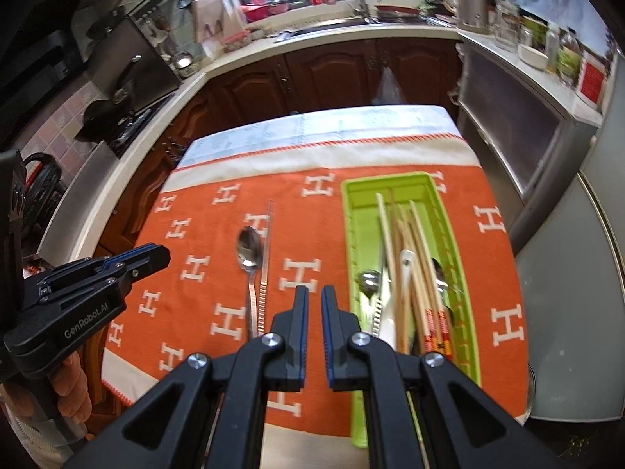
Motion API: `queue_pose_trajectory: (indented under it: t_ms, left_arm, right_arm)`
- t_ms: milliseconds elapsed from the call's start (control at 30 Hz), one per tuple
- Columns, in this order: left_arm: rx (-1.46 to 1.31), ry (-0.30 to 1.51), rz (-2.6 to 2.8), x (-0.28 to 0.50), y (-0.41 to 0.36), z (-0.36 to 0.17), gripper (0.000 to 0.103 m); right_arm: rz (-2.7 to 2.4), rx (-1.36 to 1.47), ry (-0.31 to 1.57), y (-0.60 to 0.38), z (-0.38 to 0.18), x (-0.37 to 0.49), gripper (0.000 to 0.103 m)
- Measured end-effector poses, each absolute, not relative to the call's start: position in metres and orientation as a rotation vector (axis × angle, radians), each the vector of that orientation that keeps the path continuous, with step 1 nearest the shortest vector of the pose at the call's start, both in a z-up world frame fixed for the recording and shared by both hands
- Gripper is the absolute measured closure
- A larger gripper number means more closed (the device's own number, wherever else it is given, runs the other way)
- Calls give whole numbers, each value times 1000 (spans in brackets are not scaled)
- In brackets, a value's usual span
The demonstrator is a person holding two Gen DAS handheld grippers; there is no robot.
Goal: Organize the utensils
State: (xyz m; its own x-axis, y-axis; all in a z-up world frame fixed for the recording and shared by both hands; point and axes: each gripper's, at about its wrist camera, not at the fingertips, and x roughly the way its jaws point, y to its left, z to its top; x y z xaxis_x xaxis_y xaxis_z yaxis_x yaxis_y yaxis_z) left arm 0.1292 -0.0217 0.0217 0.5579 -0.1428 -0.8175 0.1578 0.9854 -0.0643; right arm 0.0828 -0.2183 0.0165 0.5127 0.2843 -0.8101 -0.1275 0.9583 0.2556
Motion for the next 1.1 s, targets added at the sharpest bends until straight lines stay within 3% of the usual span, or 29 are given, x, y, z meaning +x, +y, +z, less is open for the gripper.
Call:
queue_pose_trajectory:
  t_ms: [100,233,533,600,667,1100]
  left_arm:
    - [20,927,-157,126,-11,32,91]
    - [25,889,-119,128,4,37,84]
    - [13,971,-86,153,22,-13,76]
    - [14,998,-92,159,22,-30,63]
    - [10,1022,-98,164,23,-45,59]
    - [-18,1163,-68,188,35,-119,59]
  right_arm:
    - [287,167,1002,-203,23,89,96]
    - [321,167,1000,-184,24,100,83]
    - [372,179,1128,-150,-28,144,83]
    - [382,183,1166,-144,-45,151,83]
    - [387,183,1202,-138,-61,157,83]
    - [386,133,1318,-122,-124,176,83]
